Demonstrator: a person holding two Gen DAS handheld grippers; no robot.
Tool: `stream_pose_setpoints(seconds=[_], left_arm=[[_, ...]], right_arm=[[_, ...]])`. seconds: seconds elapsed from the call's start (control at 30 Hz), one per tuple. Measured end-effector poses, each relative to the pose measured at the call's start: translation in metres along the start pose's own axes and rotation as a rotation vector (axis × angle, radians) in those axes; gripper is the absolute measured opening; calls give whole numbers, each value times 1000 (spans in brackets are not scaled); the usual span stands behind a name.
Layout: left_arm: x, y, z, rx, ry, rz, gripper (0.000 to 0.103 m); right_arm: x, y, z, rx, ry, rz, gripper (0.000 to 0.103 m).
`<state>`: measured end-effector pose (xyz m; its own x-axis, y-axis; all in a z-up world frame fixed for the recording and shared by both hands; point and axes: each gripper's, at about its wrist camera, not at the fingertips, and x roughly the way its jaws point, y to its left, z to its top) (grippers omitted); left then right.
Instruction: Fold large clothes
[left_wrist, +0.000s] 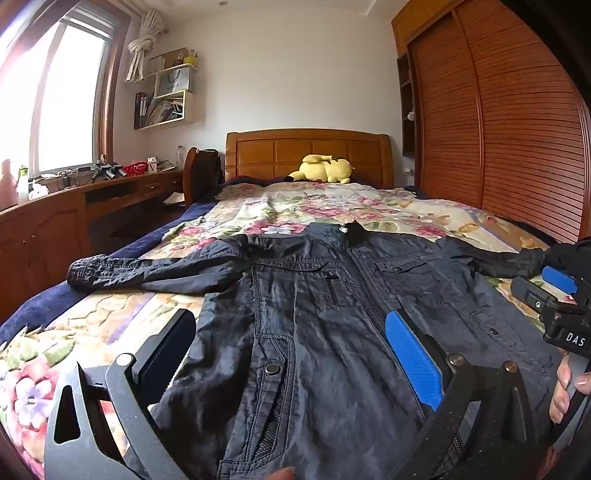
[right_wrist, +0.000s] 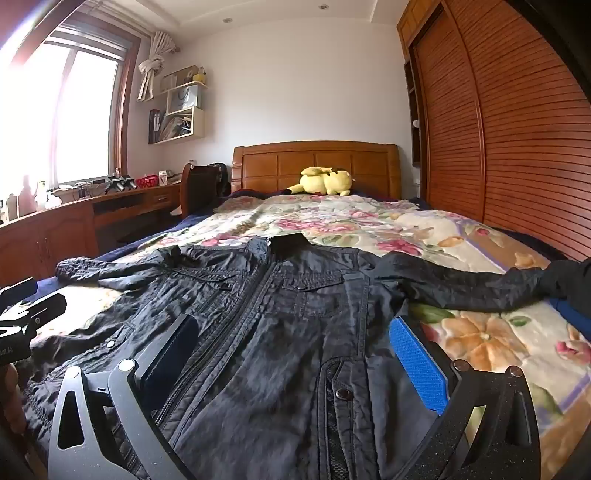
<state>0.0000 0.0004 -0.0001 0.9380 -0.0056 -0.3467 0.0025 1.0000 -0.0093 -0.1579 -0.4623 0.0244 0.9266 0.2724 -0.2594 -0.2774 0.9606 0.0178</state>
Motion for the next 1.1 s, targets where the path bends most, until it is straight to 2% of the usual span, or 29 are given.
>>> stream_pose_setpoints(seconds=[1.1], left_arm=[[-4,4,10,9,-27,11,103]], right_arm=[[0,-1,0,-5,3,-3,103]])
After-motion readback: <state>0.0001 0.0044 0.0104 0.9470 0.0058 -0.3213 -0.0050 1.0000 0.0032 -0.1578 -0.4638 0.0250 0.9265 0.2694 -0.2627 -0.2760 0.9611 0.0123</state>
